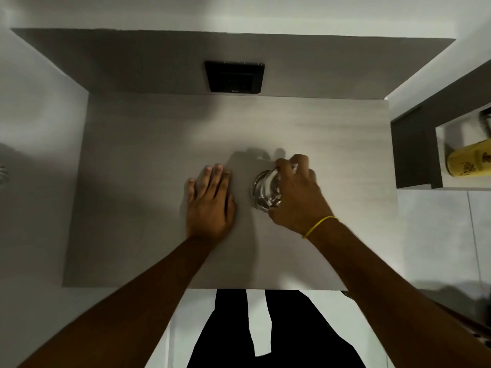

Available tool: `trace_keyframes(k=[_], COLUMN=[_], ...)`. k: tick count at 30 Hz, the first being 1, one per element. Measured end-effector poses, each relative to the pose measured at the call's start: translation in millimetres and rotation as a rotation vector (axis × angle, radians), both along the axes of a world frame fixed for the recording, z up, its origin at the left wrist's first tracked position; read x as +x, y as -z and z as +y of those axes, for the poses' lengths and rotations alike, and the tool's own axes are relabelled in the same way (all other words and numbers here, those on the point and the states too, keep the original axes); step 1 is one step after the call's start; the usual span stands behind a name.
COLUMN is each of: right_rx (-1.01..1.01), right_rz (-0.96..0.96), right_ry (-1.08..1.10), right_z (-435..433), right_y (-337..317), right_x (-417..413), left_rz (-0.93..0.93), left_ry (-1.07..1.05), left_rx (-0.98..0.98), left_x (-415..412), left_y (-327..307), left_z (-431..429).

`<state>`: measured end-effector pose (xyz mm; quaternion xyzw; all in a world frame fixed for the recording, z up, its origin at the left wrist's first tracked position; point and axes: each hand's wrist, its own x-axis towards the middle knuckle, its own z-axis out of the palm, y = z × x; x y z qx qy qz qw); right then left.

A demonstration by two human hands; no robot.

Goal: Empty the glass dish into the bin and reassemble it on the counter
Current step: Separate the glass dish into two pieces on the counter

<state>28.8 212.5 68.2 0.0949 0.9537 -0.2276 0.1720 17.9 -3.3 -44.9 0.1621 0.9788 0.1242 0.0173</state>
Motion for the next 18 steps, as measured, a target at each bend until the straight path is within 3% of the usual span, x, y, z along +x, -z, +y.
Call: trace_keyframes(k=[5, 18], right_rx=[0.055, 0.037], right_rz=[0.049, 0.015], right_ry=[0.149, 0.161], right_z=[52.6, 81.7], right_y=[9.4, 46.2], right_x=[2.9, 14.6], left_rz=[0.035, 0.032], left_ry=[0.005, 0.005], left_rx=[-0.016, -0.027], left_x=[1.0, 0.8], left_y=[-1.4, -2.6], left_z=[-0.1, 1.1])
